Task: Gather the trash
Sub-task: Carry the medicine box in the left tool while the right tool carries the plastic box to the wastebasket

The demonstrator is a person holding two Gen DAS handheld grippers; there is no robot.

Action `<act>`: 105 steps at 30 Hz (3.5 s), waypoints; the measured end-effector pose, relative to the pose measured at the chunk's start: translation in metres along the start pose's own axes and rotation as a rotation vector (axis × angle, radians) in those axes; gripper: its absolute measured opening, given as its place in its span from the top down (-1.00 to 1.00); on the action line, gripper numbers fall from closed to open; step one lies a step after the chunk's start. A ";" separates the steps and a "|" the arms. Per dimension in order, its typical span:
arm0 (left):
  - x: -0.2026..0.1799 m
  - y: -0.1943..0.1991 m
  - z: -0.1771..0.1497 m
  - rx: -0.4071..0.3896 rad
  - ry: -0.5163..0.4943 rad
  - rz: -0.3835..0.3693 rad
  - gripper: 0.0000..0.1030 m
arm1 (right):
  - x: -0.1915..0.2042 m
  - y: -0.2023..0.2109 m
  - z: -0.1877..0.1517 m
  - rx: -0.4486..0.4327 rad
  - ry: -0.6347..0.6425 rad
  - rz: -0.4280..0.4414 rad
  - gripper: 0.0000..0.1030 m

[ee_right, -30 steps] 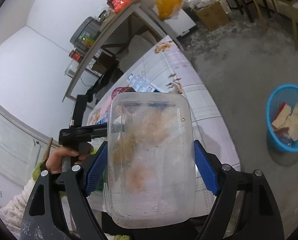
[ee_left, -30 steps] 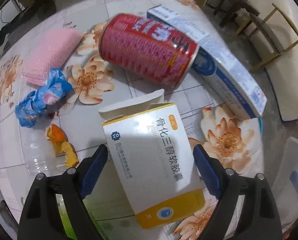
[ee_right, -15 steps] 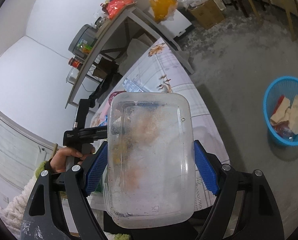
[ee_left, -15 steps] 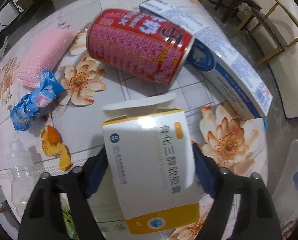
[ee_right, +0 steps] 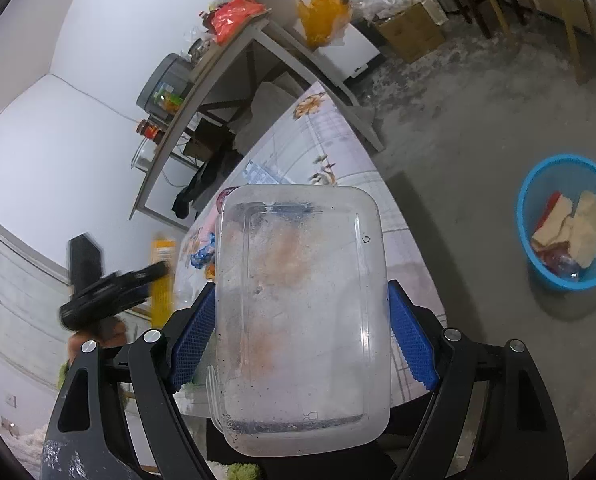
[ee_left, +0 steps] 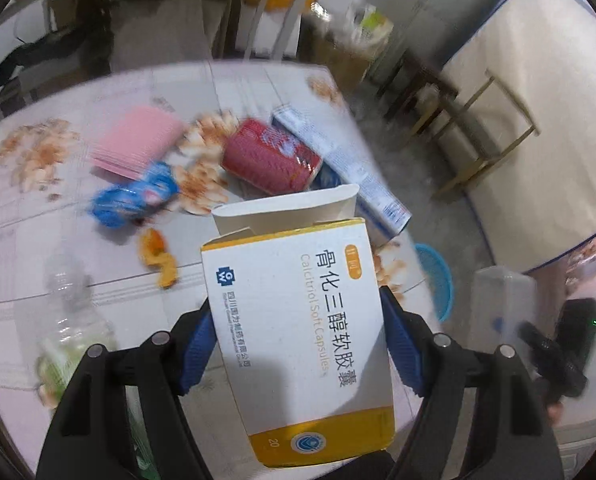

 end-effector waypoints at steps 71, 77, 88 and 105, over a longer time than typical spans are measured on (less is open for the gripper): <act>0.027 0.044 -0.022 -0.319 0.090 -0.570 -0.36 | 0.007 0.007 -0.009 0.007 -0.008 -0.027 -0.51; -0.033 0.040 -0.010 -0.294 -0.008 -0.627 -0.37 | -0.027 0.041 -0.013 -0.072 -0.081 -0.035 -0.50; -0.162 -0.001 0.003 -0.128 -0.153 -0.721 -0.37 | -0.106 0.097 -0.025 -0.204 -0.276 -0.101 -0.50; -0.374 -0.240 0.052 0.249 -0.259 -0.399 -0.57 | -0.289 0.070 0.022 -0.239 -0.719 -0.049 -0.59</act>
Point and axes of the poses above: each gripper's, at about its wrist camera, not at the fingertips, and y roughly against the way its jaws point, x to its left, z to its top, the point moved 7 cm from there along -y, roughly the way its jaws point, and after that the axes turned 10 degrees about x, right-handed, at the moved point
